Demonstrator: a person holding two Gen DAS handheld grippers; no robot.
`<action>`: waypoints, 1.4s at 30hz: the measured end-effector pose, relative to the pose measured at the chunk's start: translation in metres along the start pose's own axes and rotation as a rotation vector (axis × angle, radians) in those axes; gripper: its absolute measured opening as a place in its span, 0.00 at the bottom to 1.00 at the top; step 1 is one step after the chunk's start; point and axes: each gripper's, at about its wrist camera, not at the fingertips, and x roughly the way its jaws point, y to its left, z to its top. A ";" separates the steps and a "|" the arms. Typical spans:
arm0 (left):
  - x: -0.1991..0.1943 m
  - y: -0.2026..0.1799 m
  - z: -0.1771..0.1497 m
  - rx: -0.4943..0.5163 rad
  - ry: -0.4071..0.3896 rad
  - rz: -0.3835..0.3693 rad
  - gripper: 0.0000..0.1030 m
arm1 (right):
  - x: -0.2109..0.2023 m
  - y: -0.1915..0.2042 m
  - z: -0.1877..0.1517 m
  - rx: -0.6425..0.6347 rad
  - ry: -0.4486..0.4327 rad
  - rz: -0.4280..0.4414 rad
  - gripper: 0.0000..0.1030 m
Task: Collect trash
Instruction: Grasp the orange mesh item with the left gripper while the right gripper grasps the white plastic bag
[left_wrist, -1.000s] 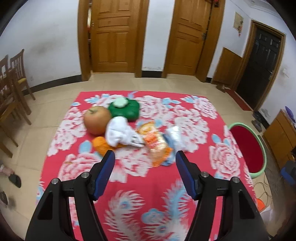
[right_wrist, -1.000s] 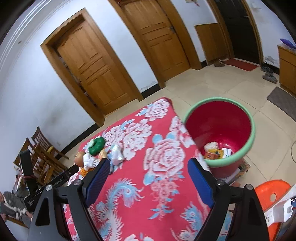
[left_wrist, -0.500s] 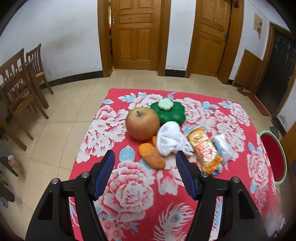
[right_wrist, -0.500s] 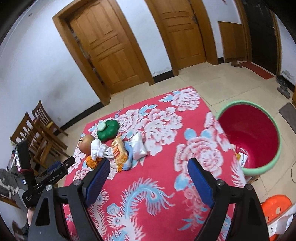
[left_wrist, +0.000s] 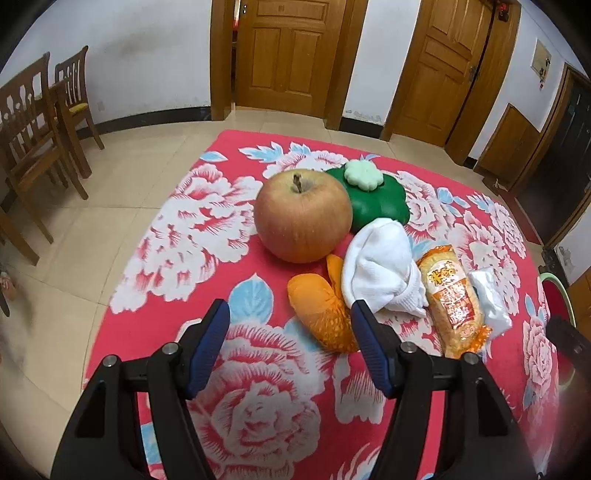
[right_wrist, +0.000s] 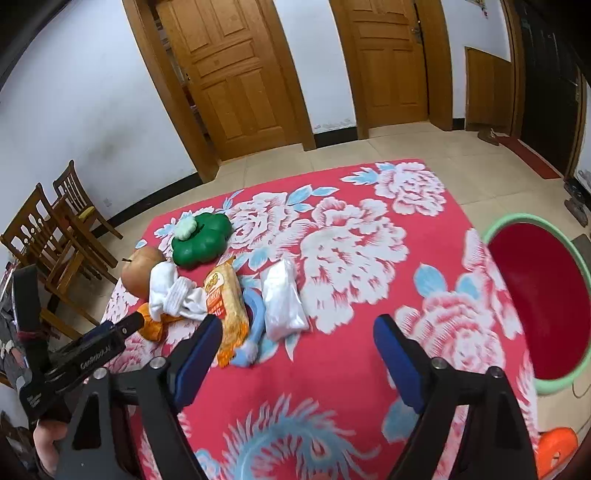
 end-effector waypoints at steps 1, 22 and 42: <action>0.003 0.000 -0.001 -0.002 -0.001 -0.003 0.66 | 0.005 0.000 0.001 0.000 0.004 0.002 0.76; 0.019 0.002 -0.006 0.011 -0.028 -0.052 0.66 | 0.060 0.004 -0.004 -0.018 0.047 0.042 0.47; 0.011 -0.015 -0.012 0.084 -0.029 -0.122 0.24 | 0.053 -0.006 -0.010 0.017 0.027 0.029 0.34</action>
